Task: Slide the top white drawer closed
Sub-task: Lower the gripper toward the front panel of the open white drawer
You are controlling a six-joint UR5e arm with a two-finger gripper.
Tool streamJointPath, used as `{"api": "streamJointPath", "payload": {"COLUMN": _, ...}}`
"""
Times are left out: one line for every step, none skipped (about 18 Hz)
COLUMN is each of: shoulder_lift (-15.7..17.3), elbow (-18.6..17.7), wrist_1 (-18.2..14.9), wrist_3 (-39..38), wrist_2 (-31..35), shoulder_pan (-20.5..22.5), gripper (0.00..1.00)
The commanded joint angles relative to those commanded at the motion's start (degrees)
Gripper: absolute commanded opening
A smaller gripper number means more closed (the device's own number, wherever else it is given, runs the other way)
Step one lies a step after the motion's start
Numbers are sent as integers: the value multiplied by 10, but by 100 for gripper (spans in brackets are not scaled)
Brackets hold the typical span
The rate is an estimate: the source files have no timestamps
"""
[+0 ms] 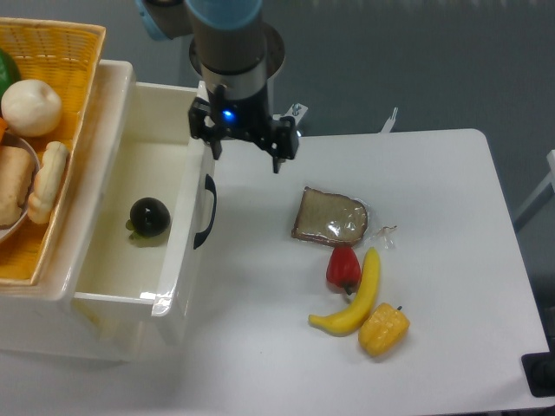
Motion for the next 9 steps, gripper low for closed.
{"api": "streamJointPath", "payload": {"shoulder_lift": -3, "elbow": 0, "wrist_1": 1, "wrist_3": 0, "wrist_2": 0, "shoulder_pan": 3, "gripper": 100}}
{"api": "streamJointPath", "payload": {"shoulder_lift": -13, "elbow": 0, "wrist_1": 3, "wrist_3": 0, "wrist_2": 2, "shoulder_pan": 3, "gripper": 100}}
{"api": "streamJointPath", "payload": {"shoulder_lift": -24, "elbow": 3, "wrist_1": 8, "wrist_3": -1, "wrist_2": 0, "shoulder_pan": 5, "gripper": 100}}
{"api": "streamJointPath", "payload": {"shoulder_lift": -31, "elbow": 2, "wrist_1": 17, "wrist_3": -1, "wrist_2": 0, "shoulder_pan": 8, "gripper": 100}}
{"api": "streamJointPath", "payload": {"shoulder_lift": -36, "elbow": 2, "wrist_1": 21, "wrist_3": -1, "wrist_2": -1, "shoulder_pan": 8, "gripper": 100}}
{"api": "streamJointPath", "payload": {"shoulder_lift": -43, "elbow": 2, "wrist_1": 21, "wrist_3": -2, "wrist_2": -1, "shoulder_pan": 9, "gripper": 100}}
{"api": "streamJointPath", "payload": {"shoulder_lift": -50, "elbow": 2, "wrist_1": 22, "wrist_3": -3, "wrist_2": -2, "shoulder_pan": 11, "gripper": 100}}
{"api": "streamJointPath", "payload": {"shoulder_lift": -55, "elbow": 2, "wrist_1": 23, "wrist_3": -5, "wrist_2": -4, "shoulder_pan": 14, "gripper": 100}}
{"api": "streamJointPath", "payload": {"shoulder_lift": -61, "elbow": 2, "wrist_1": 25, "wrist_3": -7, "wrist_2": -4, "shoulder_pan": 15, "gripper": 100}}
